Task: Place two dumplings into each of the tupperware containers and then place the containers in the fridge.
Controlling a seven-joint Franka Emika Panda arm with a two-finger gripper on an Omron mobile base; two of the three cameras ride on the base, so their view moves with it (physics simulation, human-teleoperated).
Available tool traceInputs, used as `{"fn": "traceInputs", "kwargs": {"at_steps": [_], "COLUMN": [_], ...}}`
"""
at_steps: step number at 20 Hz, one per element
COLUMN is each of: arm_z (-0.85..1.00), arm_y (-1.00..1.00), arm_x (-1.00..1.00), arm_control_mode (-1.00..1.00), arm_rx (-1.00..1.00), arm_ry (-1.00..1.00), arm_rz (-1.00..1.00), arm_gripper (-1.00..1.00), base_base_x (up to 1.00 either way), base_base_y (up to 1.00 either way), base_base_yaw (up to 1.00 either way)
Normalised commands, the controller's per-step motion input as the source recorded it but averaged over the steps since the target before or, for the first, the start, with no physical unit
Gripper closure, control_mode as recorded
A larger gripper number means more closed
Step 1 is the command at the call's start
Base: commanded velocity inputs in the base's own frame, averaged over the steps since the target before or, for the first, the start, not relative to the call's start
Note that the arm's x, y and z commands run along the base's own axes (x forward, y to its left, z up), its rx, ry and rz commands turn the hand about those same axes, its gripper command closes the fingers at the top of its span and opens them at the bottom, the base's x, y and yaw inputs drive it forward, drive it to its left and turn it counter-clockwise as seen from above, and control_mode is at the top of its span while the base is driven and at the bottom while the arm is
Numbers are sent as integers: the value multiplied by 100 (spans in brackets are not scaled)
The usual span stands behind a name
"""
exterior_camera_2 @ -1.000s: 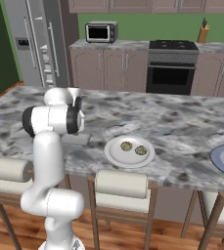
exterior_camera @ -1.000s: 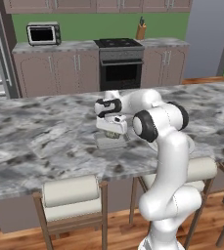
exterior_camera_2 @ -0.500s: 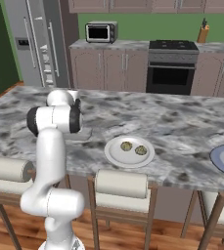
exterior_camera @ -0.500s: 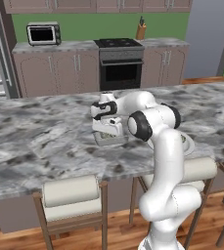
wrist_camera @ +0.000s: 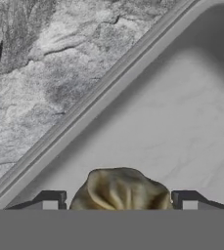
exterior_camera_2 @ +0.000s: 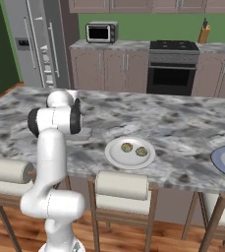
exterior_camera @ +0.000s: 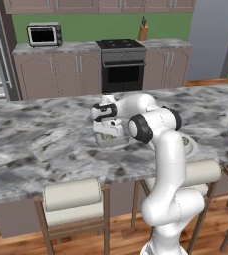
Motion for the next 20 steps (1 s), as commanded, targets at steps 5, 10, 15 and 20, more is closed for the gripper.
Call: {"fn": "traceInputs", "kwargs": {"at_steps": [5, 10, 15, 20], "arm_z": [0, 2, 24, 84], "arm_y": [0, -3, -18, -34], "arm_x": [-22, -53, -51, -39], "arm_control_mode": [-100, -100, -100, -100], "arm_rx": [0, 0, 5, 8], "arm_ry": [-13, -23, -27, -23], "arm_rz": [3, 11, 11, 24], "arm_gripper": [-100, -100, -100, -100], "base_base_x": [0, 0, 0, 0], "base_base_y": [0, 0, 0, 0], "base_base_yaw": [0, 0, 0, 0]}}
